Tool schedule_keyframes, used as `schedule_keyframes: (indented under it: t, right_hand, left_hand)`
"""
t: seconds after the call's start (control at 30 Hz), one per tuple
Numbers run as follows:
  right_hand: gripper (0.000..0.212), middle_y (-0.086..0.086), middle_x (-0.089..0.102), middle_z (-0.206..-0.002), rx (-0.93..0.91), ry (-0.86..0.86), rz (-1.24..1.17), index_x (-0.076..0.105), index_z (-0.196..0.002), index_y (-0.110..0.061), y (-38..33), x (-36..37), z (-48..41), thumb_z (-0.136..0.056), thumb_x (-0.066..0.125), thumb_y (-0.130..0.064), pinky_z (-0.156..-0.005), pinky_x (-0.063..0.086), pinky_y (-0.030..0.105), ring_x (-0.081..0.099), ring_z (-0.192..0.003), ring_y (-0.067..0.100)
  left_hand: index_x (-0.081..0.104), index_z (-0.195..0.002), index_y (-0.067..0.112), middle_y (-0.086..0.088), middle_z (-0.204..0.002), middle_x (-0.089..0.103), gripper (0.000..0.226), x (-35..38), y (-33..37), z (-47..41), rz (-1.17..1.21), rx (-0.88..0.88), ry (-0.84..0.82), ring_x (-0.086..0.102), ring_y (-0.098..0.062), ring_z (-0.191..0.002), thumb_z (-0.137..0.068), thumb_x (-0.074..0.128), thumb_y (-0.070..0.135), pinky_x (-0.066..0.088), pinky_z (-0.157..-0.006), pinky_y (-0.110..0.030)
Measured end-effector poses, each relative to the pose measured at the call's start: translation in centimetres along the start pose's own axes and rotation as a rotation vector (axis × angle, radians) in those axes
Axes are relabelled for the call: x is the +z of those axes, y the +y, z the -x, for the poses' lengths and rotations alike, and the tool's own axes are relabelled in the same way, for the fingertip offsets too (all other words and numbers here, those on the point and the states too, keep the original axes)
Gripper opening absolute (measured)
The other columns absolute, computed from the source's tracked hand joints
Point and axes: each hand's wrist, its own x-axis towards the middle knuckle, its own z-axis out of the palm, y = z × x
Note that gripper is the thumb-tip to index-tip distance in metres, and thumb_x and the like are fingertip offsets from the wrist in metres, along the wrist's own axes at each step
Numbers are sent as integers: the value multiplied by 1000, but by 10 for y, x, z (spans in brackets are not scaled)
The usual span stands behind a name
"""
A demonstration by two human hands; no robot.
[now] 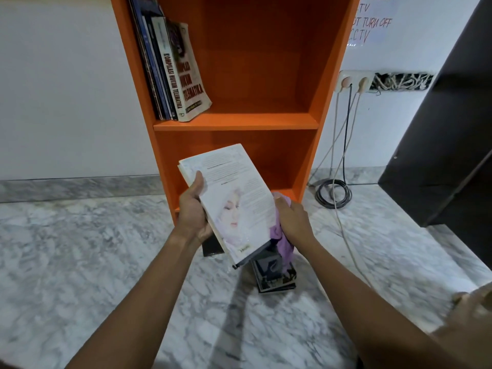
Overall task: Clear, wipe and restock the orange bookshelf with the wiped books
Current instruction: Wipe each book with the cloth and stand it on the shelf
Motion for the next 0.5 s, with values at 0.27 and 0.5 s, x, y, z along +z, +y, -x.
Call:
schedule_keyframes:
  t: [0.27, 0.5]
  right_hand:
    - [46, 12, 71, -129, 42, -509, -426, 67, -129, -11, 0, -22, -7, -87, 79, -25, -107, 50, 50, 66, -122, 33]
    - [13, 19, 77, -100, -56, -54, -390, 75, -102, -18, -24, -6, 2, -91, 73, -12, -75, 62, 40, 73, -91, 38]
  left_hand:
    - [48, -149, 17, -14, -147, 56, 61, -20, 16, -6, 6, 52, 96, 52, -42, -134, -101, 43, 54, 34, -114, -65]
    - [61, -128, 29, 6, -116, 72, 47, 1, 10, -7, -594, 50, 533, 67, -21, -109, -84, 72, 45, 53, -95, -53]
